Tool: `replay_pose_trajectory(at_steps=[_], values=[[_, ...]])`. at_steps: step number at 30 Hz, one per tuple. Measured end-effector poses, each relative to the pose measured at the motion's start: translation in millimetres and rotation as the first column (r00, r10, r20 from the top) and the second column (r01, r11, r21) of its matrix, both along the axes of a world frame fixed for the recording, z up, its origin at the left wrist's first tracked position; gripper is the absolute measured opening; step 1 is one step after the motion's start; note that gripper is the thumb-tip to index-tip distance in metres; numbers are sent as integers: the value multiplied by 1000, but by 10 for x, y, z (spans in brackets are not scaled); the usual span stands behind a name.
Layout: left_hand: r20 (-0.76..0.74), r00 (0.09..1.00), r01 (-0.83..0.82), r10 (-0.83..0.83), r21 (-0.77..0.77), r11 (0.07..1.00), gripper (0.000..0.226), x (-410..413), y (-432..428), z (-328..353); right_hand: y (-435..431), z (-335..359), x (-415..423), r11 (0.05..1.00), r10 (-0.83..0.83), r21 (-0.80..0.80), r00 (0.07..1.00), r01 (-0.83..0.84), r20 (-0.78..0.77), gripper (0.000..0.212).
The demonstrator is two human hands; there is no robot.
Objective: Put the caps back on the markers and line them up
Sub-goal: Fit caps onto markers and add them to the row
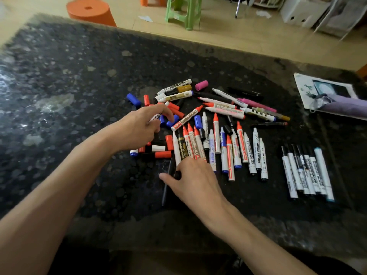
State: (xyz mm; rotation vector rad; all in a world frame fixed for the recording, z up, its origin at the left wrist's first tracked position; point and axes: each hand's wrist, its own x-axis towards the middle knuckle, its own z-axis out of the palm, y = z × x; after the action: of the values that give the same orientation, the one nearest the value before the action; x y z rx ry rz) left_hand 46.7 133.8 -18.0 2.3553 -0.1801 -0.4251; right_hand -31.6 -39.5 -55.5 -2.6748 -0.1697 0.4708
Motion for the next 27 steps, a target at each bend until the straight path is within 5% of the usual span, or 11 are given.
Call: replay_pose_trajectory(at_steps=[8,13,17,21,27], values=[[34,999,-5,5,-23,1000,38,33,5,-1,-91,93,51,971,-125,155,938,183,-324,28],[68,994,90,-85,-64,994,15,1,-100,22,-469,341,242,737,-308,528,904,423,-296,37],[-8,987,156,-160,-190,969,42,-9,-306,2,-658,368,332,532,-408,671,851,517,-332,34],[-29,983,174,-182,-183,968,59,-29,-509,-56,-765,365,355,467,-412,707,839,530,-357,32],[29,991,130,-128,-328,936,28,-41,-741,-23,-913,366,339,446,-408,742,852,501,-329,32]])
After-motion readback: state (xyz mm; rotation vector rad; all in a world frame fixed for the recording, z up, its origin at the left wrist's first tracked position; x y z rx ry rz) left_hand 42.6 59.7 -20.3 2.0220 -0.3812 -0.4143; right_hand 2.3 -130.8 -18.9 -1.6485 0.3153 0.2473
